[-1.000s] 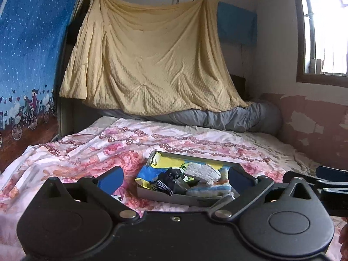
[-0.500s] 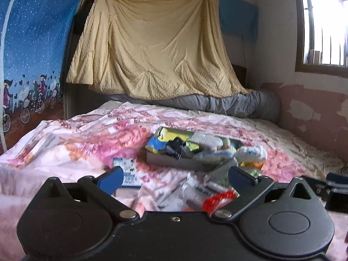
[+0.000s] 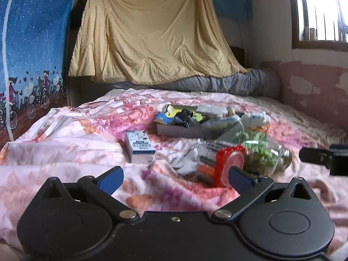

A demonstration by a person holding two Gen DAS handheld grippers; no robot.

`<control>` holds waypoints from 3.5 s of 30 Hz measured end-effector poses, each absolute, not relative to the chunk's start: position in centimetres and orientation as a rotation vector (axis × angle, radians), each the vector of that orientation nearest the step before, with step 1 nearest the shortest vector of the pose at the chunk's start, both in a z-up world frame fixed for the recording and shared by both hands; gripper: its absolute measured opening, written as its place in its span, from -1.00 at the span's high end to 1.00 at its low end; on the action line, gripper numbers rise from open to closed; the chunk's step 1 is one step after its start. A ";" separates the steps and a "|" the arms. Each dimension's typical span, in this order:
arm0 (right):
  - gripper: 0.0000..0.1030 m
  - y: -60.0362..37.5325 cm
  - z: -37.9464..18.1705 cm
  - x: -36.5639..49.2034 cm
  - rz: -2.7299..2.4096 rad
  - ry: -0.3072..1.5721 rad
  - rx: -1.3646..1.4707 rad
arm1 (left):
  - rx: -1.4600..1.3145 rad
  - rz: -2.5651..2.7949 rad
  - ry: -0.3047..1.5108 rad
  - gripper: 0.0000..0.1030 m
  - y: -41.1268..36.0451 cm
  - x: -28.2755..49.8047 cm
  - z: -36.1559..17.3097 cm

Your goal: Organize soft objects

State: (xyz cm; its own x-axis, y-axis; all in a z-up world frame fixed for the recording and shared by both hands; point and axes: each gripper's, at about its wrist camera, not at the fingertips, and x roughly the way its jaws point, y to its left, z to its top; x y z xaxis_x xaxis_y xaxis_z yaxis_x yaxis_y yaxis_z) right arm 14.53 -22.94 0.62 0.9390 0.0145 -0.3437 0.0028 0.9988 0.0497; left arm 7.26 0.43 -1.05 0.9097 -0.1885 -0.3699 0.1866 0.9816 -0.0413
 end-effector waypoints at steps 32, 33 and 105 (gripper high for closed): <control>-0.99 -21.3 -1.8 16.2 0.071 0.431 0.006 | 0.052 -0.163 0.386 -0.98 0.3 7.6 -2.1; -0.99 -21.3 -1.8 16.3 0.072 0.434 0.004 | 0.050 -0.162 0.387 -0.98 0.3 7.7 -2.2; -0.50 -24.0 0.2 37.0 0.089 0.496 -0.019 | -0.179 -0.555 0.870 0.18 -4.3 37.3 -6.7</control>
